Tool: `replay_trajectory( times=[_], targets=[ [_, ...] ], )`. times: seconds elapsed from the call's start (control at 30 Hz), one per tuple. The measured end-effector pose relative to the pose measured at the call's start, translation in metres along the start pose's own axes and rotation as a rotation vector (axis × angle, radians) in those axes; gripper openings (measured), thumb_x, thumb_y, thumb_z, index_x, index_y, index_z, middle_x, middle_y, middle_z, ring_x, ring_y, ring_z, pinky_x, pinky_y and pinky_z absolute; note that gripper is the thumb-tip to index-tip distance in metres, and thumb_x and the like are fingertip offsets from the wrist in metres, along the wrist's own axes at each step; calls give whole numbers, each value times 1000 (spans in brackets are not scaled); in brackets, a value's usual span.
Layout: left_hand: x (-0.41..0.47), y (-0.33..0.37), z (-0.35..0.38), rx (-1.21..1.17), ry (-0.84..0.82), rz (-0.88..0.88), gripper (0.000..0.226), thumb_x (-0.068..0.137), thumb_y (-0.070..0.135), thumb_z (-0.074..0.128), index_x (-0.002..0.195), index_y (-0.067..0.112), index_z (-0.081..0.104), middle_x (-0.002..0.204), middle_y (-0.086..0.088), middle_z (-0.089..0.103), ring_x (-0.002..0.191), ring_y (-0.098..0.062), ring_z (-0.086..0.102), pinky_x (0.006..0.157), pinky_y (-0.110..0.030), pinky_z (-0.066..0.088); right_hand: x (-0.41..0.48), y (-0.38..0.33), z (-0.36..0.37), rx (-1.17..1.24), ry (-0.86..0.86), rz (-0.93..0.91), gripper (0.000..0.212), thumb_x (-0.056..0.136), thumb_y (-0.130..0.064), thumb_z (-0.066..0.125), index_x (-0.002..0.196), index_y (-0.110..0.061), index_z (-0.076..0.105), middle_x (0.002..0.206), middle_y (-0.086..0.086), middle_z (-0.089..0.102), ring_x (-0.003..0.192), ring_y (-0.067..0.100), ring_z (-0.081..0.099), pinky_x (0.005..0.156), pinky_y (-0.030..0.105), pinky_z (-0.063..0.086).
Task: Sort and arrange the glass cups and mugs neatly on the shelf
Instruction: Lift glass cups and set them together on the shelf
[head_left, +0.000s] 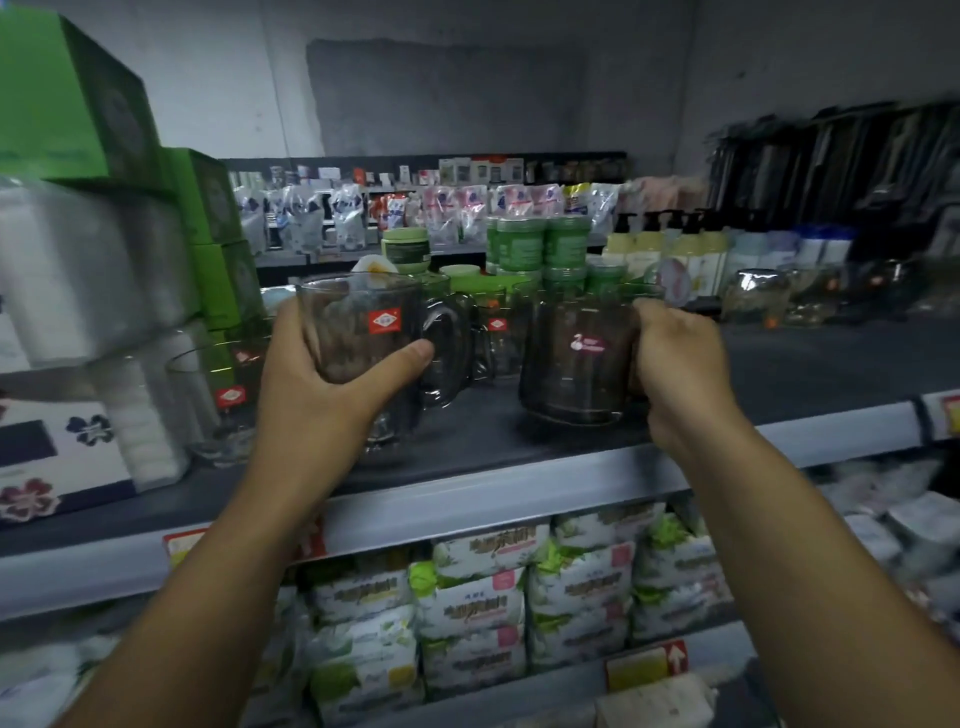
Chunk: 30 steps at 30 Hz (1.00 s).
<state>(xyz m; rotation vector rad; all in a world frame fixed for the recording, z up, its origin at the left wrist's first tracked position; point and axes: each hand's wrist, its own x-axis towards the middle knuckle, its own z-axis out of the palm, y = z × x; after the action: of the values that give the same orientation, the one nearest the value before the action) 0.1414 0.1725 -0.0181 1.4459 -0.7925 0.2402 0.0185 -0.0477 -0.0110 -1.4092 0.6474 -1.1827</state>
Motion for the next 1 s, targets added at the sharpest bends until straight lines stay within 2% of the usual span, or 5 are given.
replay_trajectory(
  times=[0.13, 0.33, 0.5, 0.7, 1.0],
  targets=[
    [-5, 17, 46, -112, -65, 15, 65, 69, 36, 86, 125, 24, 57, 105, 12, 77, 96, -7, 74, 81, -30, 60, 8, -14, -54, 74, 102, 22, 26, 96, -43, 62, 82, -21, 64, 71, 9, 57, 63, 21, 59, 61, 36, 49],
    [-35, 46, 154, -191, -134, 9, 64, 68, 47, 89, 122, 34, 57, 112, 7, 76, 101, -14, 75, 90, -50, 59, 25, -26, -170, 29, 212, -7, 25, 94, -22, 52, 83, -13, 73, 65, 2, 64, 61, 19, 63, 56, 29, 48],
    [-80, 80, 276, -262, -162, 0, 68, 69, 45, 90, 126, 26, 58, 113, 4, 75, 102, -14, 74, 86, -40, 60, 54, -28, -303, -82, 308, -58, 43, 95, -21, 48, 54, -17, 58, 56, 5, 57, 57, 21, 55, 54, 30, 43],
    [-134, 131, 426, -316, -211, -46, 68, 67, 46, 84, 125, 27, 55, 107, 11, 74, 95, -4, 73, 81, -29, 57, 101, -20, -449, -153, 377, -64, 35, 95, -24, 47, 63, -15, 39, 67, 10, 43, 64, 22, 44, 61, 38, 35],
    [-165, 171, 624, -345, -299, -59, 62, 78, 46, 82, 129, 30, 50, 111, 13, 71, 94, 5, 70, 81, -23, 54, 186, 0, -629, -152, 496, -55, 30, 97, -24, 48, 67, -18, 46, 69, 6, 43, 65, 19, 45, 65, 34, 36]
  ],
)
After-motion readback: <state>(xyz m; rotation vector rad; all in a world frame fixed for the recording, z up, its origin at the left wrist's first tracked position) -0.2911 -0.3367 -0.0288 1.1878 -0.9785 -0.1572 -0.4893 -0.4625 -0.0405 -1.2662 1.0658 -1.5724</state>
